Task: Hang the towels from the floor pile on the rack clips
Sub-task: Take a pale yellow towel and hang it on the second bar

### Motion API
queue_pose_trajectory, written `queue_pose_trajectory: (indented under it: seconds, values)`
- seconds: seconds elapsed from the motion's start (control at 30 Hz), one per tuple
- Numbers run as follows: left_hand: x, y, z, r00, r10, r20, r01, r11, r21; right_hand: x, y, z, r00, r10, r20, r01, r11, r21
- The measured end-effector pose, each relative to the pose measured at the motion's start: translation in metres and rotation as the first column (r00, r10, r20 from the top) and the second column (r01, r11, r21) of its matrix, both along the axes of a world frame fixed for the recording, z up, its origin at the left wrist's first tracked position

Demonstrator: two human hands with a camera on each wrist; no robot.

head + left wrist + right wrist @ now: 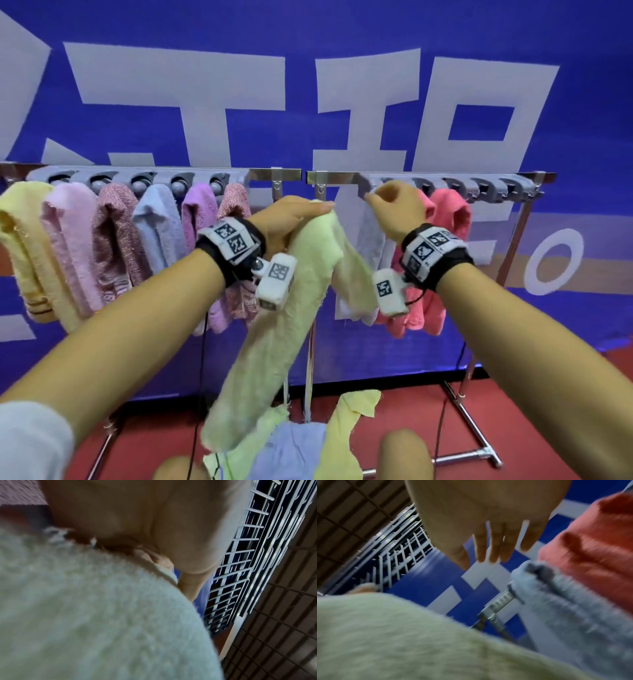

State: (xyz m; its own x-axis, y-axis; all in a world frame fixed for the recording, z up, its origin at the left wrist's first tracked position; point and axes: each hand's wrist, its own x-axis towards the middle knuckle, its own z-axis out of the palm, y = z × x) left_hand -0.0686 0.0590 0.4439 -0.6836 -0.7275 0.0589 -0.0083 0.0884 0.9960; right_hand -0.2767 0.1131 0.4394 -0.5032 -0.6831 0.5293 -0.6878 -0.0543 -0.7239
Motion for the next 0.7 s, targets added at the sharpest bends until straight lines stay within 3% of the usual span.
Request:
queue_pose_trajectory:
  seconds: [0.03, 0.1, 0.17, 0.27, 0.33, 0.43, 0.57, 0.7]
  values:
    - [-0.004, 0.003, 0.004, 0.999, -0.022, 0.04, 0.023, 1.0, -0.013, 0.018, 0.001, 0.001, 0.982, 0.175, 0.073, -0.175, 0.985, -0.01]
    - [-0.008, 0.009, 0.007, 0.993, -0.041, 0.112, 0.046, 0.998, -0.044, 0.05, 0.003, 0.001, 0.847, 0.454, 0.277, -0.477, 0.879, 0.017]
    - [-0.006, 0.01, 0.007, 0.991, -0.028, 0.133, 0.037, 0.997, -0.066, 0.065, 0.002, -0.003, 0.692, 0.566, 0.449, -0.65, 0.758, 0.047]
    - [0.006, 0.008, 0.005, 0.986, -0.013, 0.168, 0.028, 0.996, -0.089, 0.07, -0.004, -0.018, 0.56, 0.622, 0.547, -0.767, 0.639, 0.059]
    - [0.016, 0.005, 0.001, 0.982, -0.023, 0.187, 0.04, 0.995, -0.09, 0.072, -0.007, -0.024, 0.556, 0.622, 0.552, -0.792, 0.598, 0.123]
    - [0.025, 0.006, -0.003, 0.983, -0.024, 0.182, 0.035, 0.998, -0.054, 0.072, -0.007, -0.029, 0.616, 0.634, 0.466, -0.778, 0.583, 0.235]
    - [0.029, 0.002, -0.01, 0.985, 0.042, 0.165, -0.026, 0.995, -0.097, 0.065, 0.001, -0.02, 0.638, 0.664, 0.39, -0.76, 0.623, 0.183]
    - [0.029, 0.003, -0.02, 0.985, -0.004, 0.173, 0.005, 1.0, -0.003, 0.049, 0.016, -0.006, 0.613, 0.685, 0.393, -0.772, 0.625, 0.114]
